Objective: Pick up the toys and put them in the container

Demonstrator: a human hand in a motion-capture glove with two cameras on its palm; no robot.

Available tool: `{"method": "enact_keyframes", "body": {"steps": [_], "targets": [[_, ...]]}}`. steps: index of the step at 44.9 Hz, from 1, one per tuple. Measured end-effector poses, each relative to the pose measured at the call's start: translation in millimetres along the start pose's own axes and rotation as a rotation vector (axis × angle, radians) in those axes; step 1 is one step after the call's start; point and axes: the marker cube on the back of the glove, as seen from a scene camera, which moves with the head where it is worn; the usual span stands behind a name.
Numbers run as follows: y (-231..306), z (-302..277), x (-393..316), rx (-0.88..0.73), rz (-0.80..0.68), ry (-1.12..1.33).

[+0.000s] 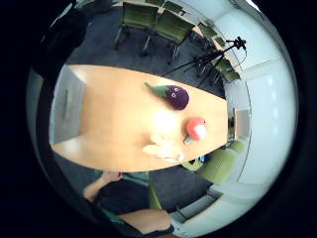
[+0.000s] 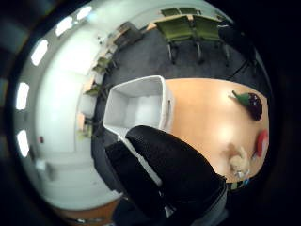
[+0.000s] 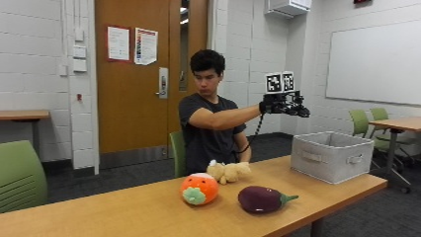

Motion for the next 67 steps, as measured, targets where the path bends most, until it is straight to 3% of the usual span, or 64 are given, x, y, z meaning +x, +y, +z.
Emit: {"method": "enact_keyframes", "body": {"steps": [22, 34, 47, 67], "targets": [[16, -4, 15, -0.014, -0.029, -0.015], [70, -5, 93, 0.052, 0.018, 0.021], [130, 78, 174, 0.018, 0.130, 0.002], [167, 206, 203, -0.157, 0.165, 0.045]]}}
